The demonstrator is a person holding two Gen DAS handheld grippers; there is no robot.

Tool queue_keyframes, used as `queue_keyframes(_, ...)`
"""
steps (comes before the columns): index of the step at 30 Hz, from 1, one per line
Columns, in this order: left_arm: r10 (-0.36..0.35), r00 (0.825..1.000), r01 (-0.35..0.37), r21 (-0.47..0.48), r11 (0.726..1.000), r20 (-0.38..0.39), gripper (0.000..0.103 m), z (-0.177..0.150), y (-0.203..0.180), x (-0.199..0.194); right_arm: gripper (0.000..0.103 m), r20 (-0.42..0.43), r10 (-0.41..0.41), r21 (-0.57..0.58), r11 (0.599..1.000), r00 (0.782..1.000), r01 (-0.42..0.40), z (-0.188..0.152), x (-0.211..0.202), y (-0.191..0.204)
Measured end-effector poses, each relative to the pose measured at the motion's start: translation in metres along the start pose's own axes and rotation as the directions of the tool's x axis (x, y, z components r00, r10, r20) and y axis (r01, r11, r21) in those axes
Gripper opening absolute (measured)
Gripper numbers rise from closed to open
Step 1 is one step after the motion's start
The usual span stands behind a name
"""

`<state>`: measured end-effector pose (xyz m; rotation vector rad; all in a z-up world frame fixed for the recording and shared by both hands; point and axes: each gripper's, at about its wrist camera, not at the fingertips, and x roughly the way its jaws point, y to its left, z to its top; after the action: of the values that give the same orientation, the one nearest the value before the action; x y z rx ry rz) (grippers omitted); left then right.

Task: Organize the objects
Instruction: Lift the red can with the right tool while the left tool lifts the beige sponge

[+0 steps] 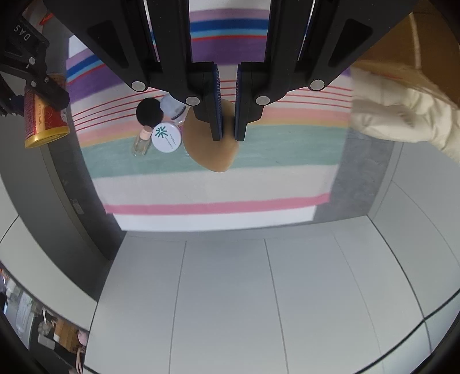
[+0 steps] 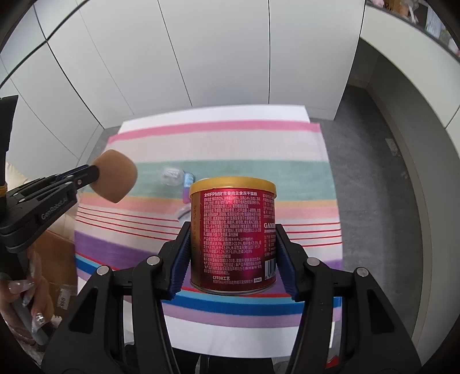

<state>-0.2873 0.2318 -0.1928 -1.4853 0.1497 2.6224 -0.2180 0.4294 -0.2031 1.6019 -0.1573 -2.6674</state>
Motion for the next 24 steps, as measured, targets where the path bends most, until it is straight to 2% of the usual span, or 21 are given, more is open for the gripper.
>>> queue_keyframes(12, 0.018, 0.995, -0.018, -0.002, 1.000, 0.096, 0.009, 0.010, 0.019, -0.116, 0.056, 0.117, -0.012, -0.042, 0.999, 0.993, 0.017, 0.020, -0.103, 0.028)
queue_keyframes(17, 0.019, 0.992, -0.017, -0.012, 1.000, 0.126, 0.009, 0.008, 0.028, -0.152, 0.056, 0.161, -0.019, -0.052, 0.998, 0.987, 0.028, 0.025, -0.143, 0.040)
queue_keyframes(24, 0.016, 0.989, -0.015, -0.006, 1.000, 0.150, 0.009, -0.006, 0.034, -0.185, 0.056, 0.198, -0.030, -0.069, 0.997, 0.980, 0.044, 0.020, -0.170, 0.050)
